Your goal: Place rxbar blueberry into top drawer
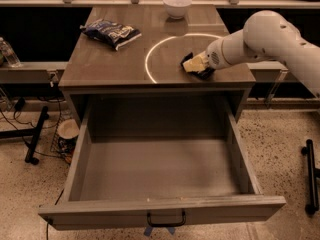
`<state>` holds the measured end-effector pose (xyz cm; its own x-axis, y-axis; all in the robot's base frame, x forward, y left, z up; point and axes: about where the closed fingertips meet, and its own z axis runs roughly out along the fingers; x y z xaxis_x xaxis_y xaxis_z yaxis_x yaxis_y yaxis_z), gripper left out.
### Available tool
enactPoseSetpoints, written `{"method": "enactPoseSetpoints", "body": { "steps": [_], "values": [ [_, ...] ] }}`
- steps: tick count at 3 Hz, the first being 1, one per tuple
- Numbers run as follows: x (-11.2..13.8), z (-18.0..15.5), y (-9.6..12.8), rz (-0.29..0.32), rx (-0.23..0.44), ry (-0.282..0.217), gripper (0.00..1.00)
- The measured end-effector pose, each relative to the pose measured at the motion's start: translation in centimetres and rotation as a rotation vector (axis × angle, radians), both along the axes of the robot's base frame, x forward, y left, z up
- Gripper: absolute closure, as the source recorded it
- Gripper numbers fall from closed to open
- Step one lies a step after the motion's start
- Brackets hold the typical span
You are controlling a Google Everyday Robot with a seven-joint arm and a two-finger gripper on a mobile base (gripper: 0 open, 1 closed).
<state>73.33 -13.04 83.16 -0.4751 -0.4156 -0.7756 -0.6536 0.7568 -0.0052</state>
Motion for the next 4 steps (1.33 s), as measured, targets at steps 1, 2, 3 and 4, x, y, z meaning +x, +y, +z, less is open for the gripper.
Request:
{"method": "enactPoseSetpoints", "body": {
  "steps": [1, 2, 3, 4],
  "values": [
    [-3.8, 3.5, 2.3, 0.097, 0.023, -0.051, 1.00],
    [-7.2, 7.9, 2.9, 0.143, 0.022, -0.139, 1.00],
    [-7.2, 7.8, 2.9, 0.143, 0.022, -0.139, 1.00],
    [-8.9, 5.5, 3.3, 0.200, 0.015, -0.081, 1.00]
  ]
}}
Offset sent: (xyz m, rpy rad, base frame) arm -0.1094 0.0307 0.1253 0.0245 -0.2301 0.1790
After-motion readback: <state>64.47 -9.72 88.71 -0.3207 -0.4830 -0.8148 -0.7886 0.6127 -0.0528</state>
